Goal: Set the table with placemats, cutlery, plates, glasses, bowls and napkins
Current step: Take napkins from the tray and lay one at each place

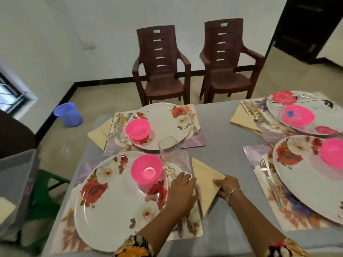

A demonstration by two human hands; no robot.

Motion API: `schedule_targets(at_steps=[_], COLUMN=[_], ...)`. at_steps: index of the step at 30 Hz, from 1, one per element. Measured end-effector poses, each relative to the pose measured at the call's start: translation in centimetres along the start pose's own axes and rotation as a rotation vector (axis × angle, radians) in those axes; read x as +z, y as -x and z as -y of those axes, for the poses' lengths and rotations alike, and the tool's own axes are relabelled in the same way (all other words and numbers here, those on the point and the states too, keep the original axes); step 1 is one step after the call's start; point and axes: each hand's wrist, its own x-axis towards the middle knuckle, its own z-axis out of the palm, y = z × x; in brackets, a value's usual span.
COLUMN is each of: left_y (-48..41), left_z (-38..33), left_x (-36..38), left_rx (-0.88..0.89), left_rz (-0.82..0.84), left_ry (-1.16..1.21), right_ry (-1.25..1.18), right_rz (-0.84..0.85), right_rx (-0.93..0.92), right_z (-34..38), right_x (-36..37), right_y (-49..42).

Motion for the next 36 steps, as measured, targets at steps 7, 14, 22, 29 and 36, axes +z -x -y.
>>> schedule_targets(at_steps=[7,14,22,29,36], left_y=[-1.0,-1.4,-1.1,3.6,14.3], left_z=[-1.0,-2.1,-1.9,1.7,12.3], left_x=[1.9,1.5,1.3,-0.4,-1.9], left_rx=[0.028,-0.006,0.009,0.007,-0.343], left_rz=[0.008,0.069,0.078,-0.345,-0.711], left_ry=[-0.150,-0.147,-0.216,0.006,0.200], right_ry=[0.804,1.452,1.466,1.146,1.055], right_rz=[-0.165,-0.015,-0.004,0.129,0.410], right_rx=[-0.229,-0.967,-1.242,-1.594,-1.619], right_z=[1.0,-0.9,-1.7,-2.8,-7.3], right_x=[-1.5,-1.0,-1.9,1.2,11.6], right_y=[-0.2,-1.3,-0.8,2.0,7.8])
